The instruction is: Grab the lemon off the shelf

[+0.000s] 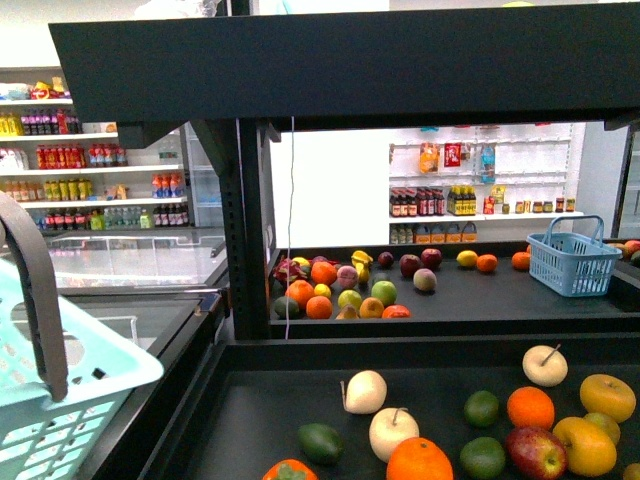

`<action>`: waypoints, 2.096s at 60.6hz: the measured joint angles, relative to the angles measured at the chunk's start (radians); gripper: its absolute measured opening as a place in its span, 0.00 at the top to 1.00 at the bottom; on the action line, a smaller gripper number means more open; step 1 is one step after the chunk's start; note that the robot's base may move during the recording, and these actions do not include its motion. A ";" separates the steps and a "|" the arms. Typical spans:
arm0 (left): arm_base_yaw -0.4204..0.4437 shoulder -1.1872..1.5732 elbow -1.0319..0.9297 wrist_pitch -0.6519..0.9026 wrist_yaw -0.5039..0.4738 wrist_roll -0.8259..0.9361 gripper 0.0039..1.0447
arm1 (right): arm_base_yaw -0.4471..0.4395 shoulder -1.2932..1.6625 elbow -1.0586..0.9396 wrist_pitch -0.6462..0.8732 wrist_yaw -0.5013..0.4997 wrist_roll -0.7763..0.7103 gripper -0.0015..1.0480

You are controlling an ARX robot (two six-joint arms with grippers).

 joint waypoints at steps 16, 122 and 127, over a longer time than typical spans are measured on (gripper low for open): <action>-0.187 0.013 -0.031 0.077 0.092 0.034 0.92 | 0.000 0.000 0.000 0.000 0.000 0.000 0.02; -0.463 0.329 0.055 0.310 0.055 0.010 0.92 | -0.151 2.144 1.030 0.052 0.179 0.621 0.02; -0.463 0.329 0.055 0.310 0.055 0.010 0.92 | -0.130 2.222 1.102 0.037 0.173 0.660 0.02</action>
